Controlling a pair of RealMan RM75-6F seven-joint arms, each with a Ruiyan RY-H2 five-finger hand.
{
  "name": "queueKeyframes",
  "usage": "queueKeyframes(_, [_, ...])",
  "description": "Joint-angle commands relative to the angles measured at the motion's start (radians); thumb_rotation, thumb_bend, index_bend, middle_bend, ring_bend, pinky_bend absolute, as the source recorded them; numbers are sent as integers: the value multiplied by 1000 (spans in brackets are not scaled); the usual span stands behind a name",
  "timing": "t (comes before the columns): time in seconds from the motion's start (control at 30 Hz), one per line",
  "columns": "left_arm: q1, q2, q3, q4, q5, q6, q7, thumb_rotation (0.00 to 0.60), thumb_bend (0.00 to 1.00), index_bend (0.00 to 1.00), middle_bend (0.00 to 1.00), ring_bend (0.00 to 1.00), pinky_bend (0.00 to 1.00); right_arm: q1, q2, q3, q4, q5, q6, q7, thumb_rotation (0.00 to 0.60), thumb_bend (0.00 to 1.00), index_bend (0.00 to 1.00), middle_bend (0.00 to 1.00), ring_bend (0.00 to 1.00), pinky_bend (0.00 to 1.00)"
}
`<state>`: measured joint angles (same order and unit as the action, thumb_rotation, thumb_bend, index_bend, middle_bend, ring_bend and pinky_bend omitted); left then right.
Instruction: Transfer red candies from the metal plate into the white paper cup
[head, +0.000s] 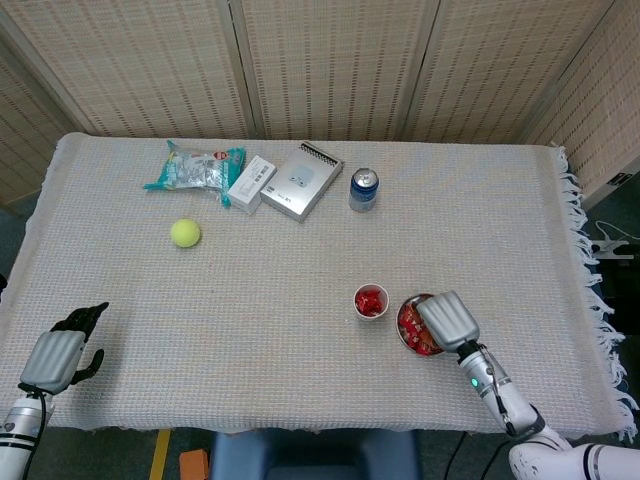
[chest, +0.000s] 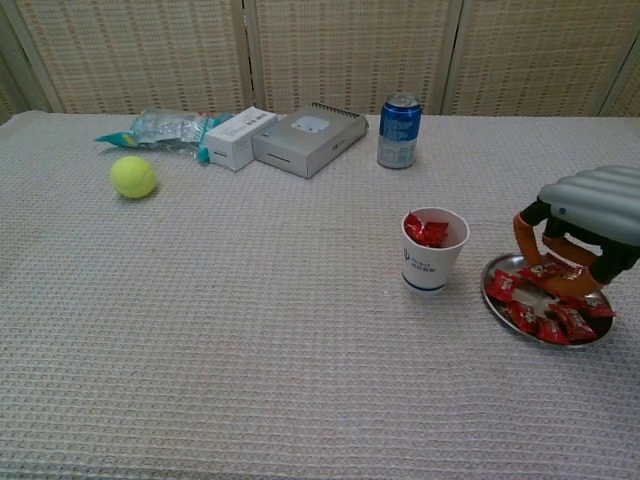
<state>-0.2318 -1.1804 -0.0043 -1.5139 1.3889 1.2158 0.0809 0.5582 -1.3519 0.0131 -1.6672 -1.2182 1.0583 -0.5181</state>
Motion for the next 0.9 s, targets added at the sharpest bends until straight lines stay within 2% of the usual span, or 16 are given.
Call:
queueKeyframes(0.03, [-1,-1,1,0,0,-1,3,600,472,0,103,95,262,28,31,60,-70,10,-7,39,600,240,593,843,892,1000])
queueKeyframes(0.23, [0,0,0,-1,-1,0,2,600,472,0,103,95,263,105,12,149,-115,130,-82,49,600,241,585,843,893,1000])
queueKeyframes(0.33, [1,4,-1,-1,0,2,-5,600,472,0,103,95,263,142,-29,164,-94,186,-93,4,600,240,576,843,893,1000])
queueKeyframes(0.5, [4,9,0,-1,6,8,-19,600,472,0,103,95,263,176,-83,156,-57,250,-77,-76,600,240,550,843,893,1000])
queueKeyframes(0.7, [2,8,1,-1,9,6,-17,600,473,0,103,96,263,192,-108,149,-33,276,-66,-93,600,240,383,843,893,1000])
queueKeyframes(0.9, [4,9,0,-2,8,10,-18,600,473,0,103,96,263,175,-74,130,-54,246,-37,-78,600,240,255,843,893,1000])
